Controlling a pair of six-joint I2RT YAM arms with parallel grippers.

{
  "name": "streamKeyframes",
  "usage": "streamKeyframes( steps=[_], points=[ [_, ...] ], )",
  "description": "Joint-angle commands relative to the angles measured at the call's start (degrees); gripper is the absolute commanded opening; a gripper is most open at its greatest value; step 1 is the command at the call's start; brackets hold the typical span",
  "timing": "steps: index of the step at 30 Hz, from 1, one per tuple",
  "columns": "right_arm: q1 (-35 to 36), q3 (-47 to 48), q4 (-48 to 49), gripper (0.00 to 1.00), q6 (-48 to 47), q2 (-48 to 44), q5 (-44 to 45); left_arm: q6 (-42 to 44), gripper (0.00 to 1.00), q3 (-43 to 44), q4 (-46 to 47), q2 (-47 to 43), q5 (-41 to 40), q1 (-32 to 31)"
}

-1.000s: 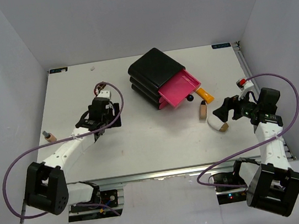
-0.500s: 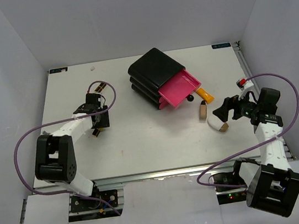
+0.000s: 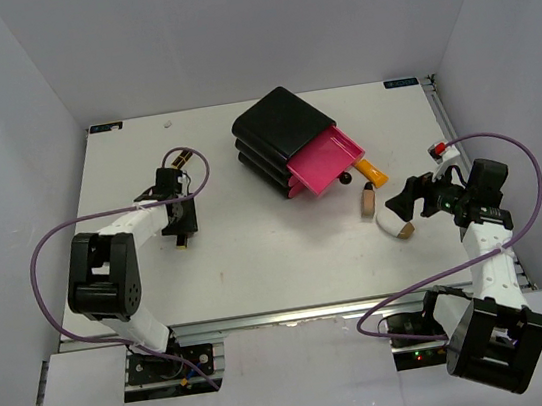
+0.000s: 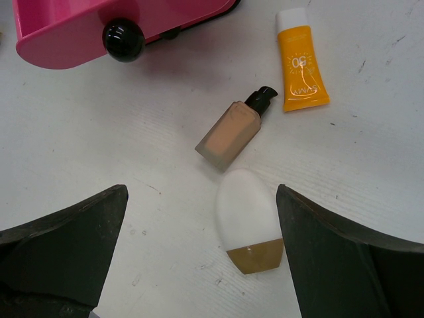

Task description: Organize the makeup

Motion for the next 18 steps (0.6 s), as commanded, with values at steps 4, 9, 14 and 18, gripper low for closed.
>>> streamKeyframes(
  steps=[4, 9, 14, 18],
  points=[
    [-0.3, -0.3, 1.0, 1.0, -0.3, -0.5, -0.6, -2.4, 0.38, 0.5, -0.3, -2.3, 2.0, 0.3],
    [-0.4, -0.3, 1.1, 1.0, -0.3, -0.5, -0.5, -4.7, 0.21, 0.3, -0.3, -6.1, 9.2, 0.0],
    [-0.4, -0.3, 1.1, 1.0, -0.4, -0.4, -0.3, -6.8, 0.11, 2.5, -0.1, -11.1, 16.3, -7.4],
    [-0.6, -0.3, 1.1, 1.0, -0.4, -0.3, -0.2, -8.5, 0.07, 7.1, 0.8, -14.8, 16.3, -17.2]
  ],
)
